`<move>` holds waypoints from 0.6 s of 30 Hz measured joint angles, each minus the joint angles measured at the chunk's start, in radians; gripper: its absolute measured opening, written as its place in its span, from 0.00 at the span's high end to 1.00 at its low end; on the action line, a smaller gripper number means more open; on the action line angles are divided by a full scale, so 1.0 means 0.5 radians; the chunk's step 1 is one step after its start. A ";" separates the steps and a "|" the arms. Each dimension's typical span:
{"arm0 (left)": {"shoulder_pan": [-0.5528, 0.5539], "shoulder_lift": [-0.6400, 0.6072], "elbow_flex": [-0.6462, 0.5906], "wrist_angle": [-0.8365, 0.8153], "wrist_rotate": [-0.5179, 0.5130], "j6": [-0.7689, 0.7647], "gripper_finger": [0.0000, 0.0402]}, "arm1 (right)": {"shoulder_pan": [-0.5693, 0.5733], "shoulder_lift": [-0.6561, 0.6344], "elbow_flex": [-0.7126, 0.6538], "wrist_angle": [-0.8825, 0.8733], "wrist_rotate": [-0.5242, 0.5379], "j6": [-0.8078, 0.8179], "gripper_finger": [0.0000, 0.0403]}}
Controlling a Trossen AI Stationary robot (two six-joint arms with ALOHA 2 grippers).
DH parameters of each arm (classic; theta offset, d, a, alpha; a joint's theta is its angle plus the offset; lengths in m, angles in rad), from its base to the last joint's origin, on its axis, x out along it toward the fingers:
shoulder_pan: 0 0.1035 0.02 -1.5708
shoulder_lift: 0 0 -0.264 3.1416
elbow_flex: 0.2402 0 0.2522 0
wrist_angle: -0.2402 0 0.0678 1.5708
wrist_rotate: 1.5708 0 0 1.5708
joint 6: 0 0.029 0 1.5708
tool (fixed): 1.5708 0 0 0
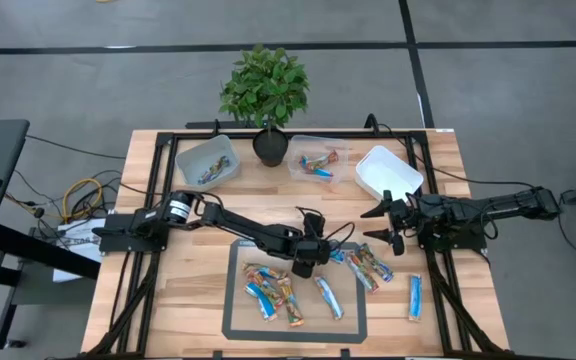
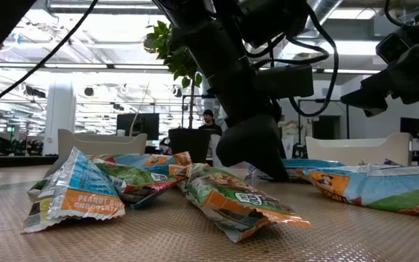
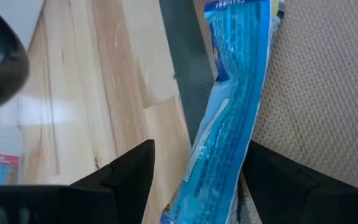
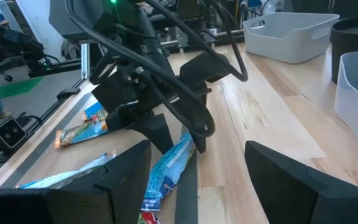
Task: Pick and place Granola Bars by type
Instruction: Put the blue granola bar into the gray bin
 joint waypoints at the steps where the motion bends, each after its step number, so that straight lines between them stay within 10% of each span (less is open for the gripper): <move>1: 0.005 0.000 0.000 -0.002 0.019 0.000 0.43 | -0.001 0.000 0.000 0.000 0.000 0.000 0.37; 18: 0.041 0.000 0.000 0.004 0.297 -0.025 0.84 | -0.001 0.000 -0.001 0.000 0.000 0.000 0.37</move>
